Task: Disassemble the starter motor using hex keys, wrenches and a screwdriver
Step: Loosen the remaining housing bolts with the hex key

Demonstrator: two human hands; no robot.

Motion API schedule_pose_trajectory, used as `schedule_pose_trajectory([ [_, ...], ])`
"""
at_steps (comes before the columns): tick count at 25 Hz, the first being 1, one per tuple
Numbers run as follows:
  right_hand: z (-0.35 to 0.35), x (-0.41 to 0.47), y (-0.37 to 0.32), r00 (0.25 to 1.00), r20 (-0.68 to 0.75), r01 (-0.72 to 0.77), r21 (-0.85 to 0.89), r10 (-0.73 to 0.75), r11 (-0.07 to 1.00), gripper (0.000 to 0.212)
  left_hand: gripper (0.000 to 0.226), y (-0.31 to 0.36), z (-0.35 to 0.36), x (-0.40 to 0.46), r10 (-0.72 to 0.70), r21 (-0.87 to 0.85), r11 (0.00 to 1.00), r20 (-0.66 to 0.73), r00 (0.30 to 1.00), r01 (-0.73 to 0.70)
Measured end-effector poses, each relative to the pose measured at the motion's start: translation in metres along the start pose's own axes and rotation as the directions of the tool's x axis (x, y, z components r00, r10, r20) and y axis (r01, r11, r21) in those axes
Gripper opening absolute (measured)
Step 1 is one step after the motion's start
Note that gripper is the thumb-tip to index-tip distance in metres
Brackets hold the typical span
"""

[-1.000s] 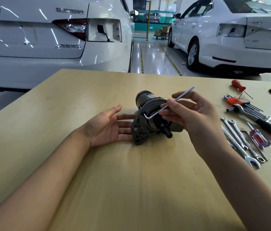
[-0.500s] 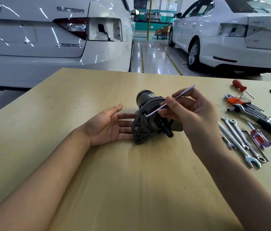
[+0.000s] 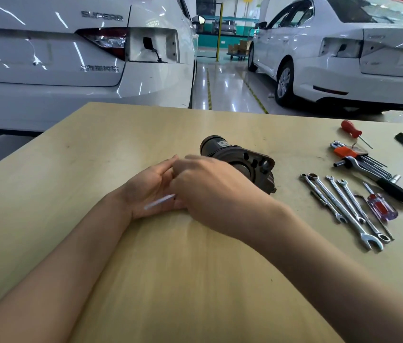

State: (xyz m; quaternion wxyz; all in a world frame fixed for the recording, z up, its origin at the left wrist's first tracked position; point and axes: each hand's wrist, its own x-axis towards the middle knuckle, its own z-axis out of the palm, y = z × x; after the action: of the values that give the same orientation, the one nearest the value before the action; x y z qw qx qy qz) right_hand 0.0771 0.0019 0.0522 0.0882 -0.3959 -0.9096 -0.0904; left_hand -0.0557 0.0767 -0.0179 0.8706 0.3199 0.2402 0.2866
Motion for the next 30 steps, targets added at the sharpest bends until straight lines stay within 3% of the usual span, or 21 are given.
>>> schedule_pose_trajectory([
  [2, 0.004, -0.005, -0.002, 0.993, 0.093, 0.075, -0.079, -0.067, 0.994, 0.021, 0.047, 0.003, -0.006, 0.004, 0.043, 0.176, 0.984, -0.138, 0.99, -0.018],
  [5, 0.007, -0.012, 0.003, 0.991, 0.015, 0.132, -0.108, -0.131, 0.985, 0.023, 0.049, 0.005, -0.009, 0.005, 0.044, 0.179, 0.984, -0.148, 0.988, -0.017],
  [7, 0.008, -0.018, 0.01, 0.977, -0.15, 0.154, 0.024, -0.148, 0.988, 0.022, 0.046, 0.004, -0.01, 0.004, 0.054, 0.163, 0.986, -0.145, 0.988, -0.03],
  [9, 0.011, -0.028, 0.016, 0.912, -0.409, 0.126, 0.335, 0.023, 0.934, 0.016, 0.047, 0.004, -0.013, 0.005, 0.088, 0.185, 0.98, -0.107, 0.99, -0.067],
  [10, 0.012, -0.034, 0.017, 0.838, -0.508, 0.119, 0.523, 0.196, 0.844, 0.014, 0.049, 0.004, -0.014, 0.006, 0.091, 0.218, 0.974, -0.1, 0.991, -0.068],
  [11, 0.013, -0.04, 0.02, 0.76, -0.517, 0.118, 0.706, 0.394, 0.698, 0.013, 0.05, 0.004, -0.015, 0.008, 0.084, 0.241, 0.969, -0.112, 0.99, -0.055],
  [13, 0.013, -0.047, 0.027, 0.641, -0.337, 0.159, 0.937, 0.69, 0.31, 0.015, 0.053, 0.003, -0.016, 0.009, 0.062, 0.248, 0.968, -0.125, 0.99, -0.03],
  [15, 0.011, -0.052, 0.037, 0.596, -0.131, 0.153, 0.987, 0.793, 0.047, 0.008, 0.054, 0.004, -0.018, 0.01, 0.051, 0.254, 0.967, -0.119, 0.992, -0.019],
  [18, 0.009, -0.054, 0.047, 0.58, 0.034, 0.149, 0.978, 0.814, -0.147, 0.012, 0.054, 0.005, -0.019, 0.009, 0.05, 0.24, 0.971, -0.107, 0.993, -0.023],
  [30, 0.013, -0.051, 0.048, 0.563, 0.048, 0.14, 0.978, 0.825, -0.153, 0.012, 0.054, 0.005, -0.02, 0.011, 0.046, 0.243, 0.97, -0.1, 0.994, -0.02],
])
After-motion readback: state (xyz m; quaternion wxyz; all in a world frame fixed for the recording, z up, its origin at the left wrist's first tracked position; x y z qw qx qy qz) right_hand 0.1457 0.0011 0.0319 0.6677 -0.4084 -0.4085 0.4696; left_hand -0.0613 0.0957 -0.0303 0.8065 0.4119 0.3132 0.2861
